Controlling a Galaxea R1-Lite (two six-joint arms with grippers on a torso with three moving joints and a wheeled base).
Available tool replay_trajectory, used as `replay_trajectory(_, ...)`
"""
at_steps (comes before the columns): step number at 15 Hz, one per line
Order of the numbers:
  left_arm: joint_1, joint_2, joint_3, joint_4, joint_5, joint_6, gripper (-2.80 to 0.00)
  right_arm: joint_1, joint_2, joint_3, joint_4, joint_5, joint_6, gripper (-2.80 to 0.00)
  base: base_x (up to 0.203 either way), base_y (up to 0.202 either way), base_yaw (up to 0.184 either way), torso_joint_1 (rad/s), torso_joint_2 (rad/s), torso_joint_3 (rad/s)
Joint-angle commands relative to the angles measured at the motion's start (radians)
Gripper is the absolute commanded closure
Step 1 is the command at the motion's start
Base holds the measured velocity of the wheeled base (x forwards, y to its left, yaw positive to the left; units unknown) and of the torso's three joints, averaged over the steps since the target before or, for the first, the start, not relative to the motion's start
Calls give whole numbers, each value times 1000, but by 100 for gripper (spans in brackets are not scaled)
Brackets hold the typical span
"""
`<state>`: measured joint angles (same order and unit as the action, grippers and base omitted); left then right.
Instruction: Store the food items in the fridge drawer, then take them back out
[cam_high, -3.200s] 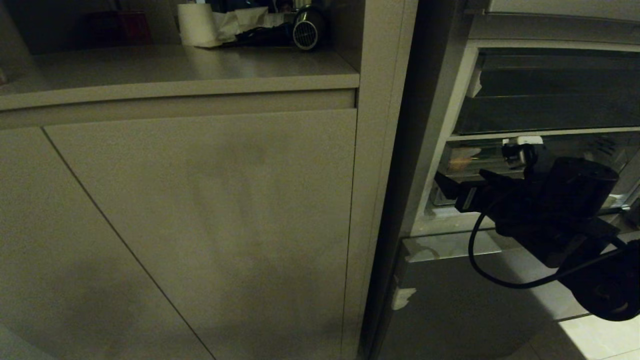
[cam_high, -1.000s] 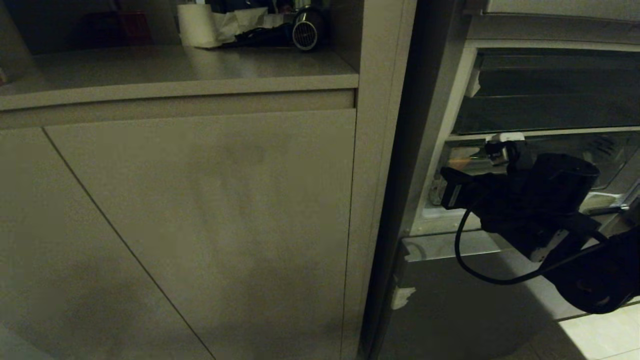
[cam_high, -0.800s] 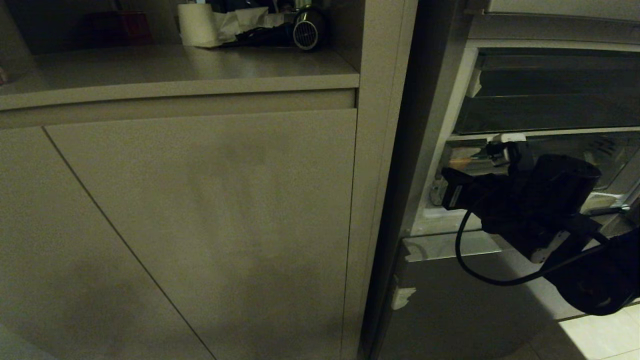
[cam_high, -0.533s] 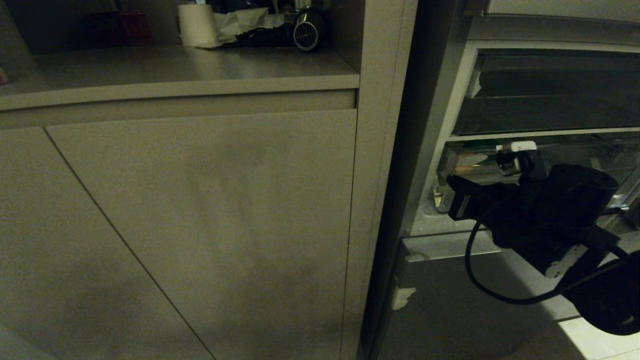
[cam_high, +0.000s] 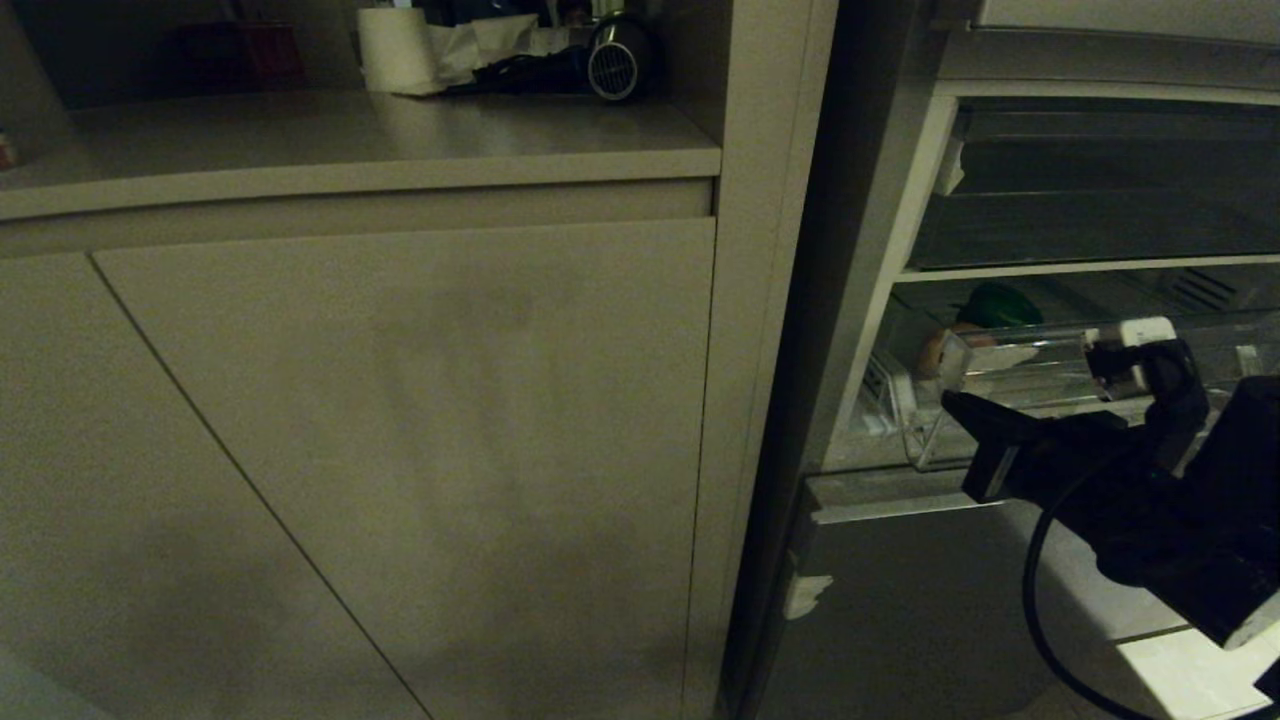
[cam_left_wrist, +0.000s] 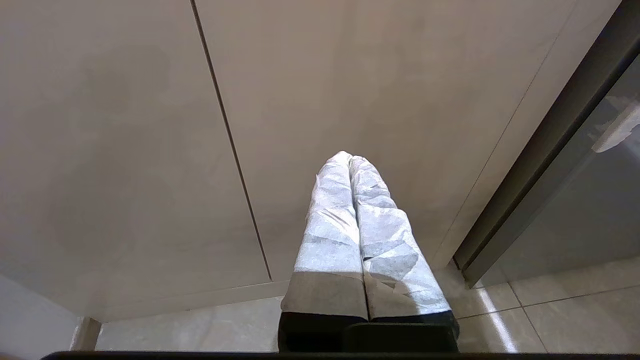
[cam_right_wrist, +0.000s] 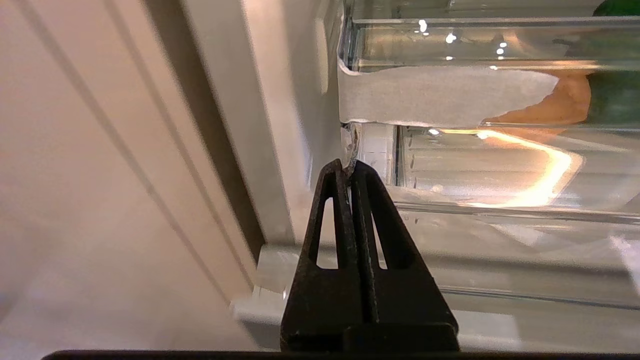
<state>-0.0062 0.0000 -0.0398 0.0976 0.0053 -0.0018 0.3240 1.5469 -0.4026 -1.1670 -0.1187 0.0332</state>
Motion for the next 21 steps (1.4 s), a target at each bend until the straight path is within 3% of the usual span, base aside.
replay_trajectory(1,0,0,0,1,1,0,0,0,-71,48,-16,-4,-1,-280,0,0,0,0,0,0)
replay_trajectory(8,0,0,0,1,1,0,0,0,-159,153,-16,-3,-2,-280,0,0,0,0,0,0)
replay_trajectory(14,0,0,0,1,1,0,0,-3,-431,355,-14,-8,3,-280,0,0,0,0,0,0)
replay_trajectory(15,0,0,0,1,1,-1,0,-3,-494,401,-4,-9,1,0,0,0,0,0,0,0)
replay_trajectory(18,0,0,0,1,1,0,0,-32,-702,426,149,-14,-9,0,0,0,0,0,0,0)
replay_trajectory(21,0,0,0,1,1,0,0,-147,-882,432,431,24,-37,0,0,0,0,0,0,0)
